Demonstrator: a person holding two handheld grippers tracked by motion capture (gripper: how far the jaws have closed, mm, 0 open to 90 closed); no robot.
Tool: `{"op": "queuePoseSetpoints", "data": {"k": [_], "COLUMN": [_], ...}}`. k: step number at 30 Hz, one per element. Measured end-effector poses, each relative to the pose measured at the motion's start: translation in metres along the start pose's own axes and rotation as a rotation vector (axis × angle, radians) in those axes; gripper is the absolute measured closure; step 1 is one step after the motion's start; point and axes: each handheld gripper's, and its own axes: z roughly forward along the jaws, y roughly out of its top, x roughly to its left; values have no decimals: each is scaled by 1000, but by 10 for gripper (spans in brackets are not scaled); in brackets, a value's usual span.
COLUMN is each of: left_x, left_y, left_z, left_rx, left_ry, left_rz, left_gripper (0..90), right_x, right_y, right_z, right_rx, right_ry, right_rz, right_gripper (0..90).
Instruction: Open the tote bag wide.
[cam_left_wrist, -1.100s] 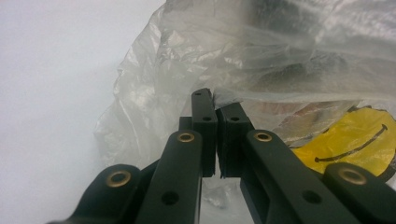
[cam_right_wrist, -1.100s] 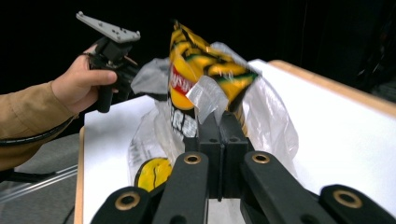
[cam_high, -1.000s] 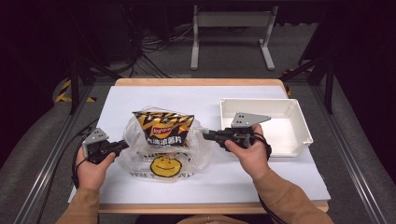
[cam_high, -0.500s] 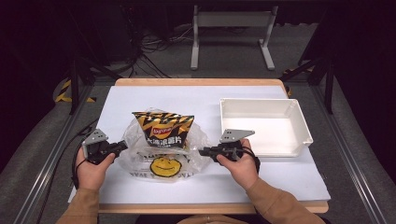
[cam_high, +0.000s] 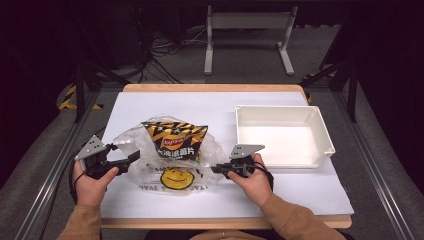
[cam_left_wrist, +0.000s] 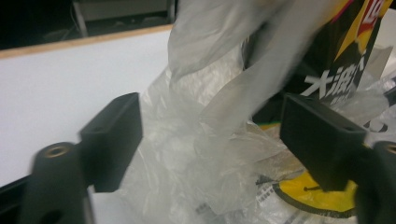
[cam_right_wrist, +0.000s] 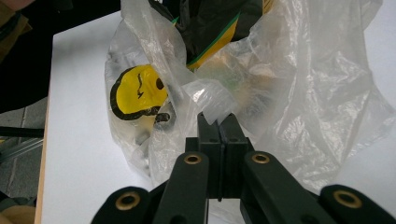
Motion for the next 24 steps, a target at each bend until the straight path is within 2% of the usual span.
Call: {"op": "queuePoseSetpoints", "data": {"k": [2,4,8,15,20,24], "left_x": [0,1,4,0,-4,-3], "left_y": [3,6,13,33,47,56], "left_z": [-5,-10,-20,-30,-26,-22], "left_rx": [-21,-37,-73,-157,-173,-193], "left_ry": [20,37,49,14,-14,-51], "left_rz": [8,-1,6,47,88,92], "left_gripper": [130,86,61,43,43,47], "right_x": [0,0,0,1,2,1], "right_y": [0,0,1,2,2,3], "right_z": [0,0,0,1,0,-1], "right_rx": [2,1,-2,-2,-6,-9], "right_ry": [0,1,2,7,11,13], "right_rz": [-1,0,1,4,6,7], "right_gripper": [900,900,900,900,900,900]}}
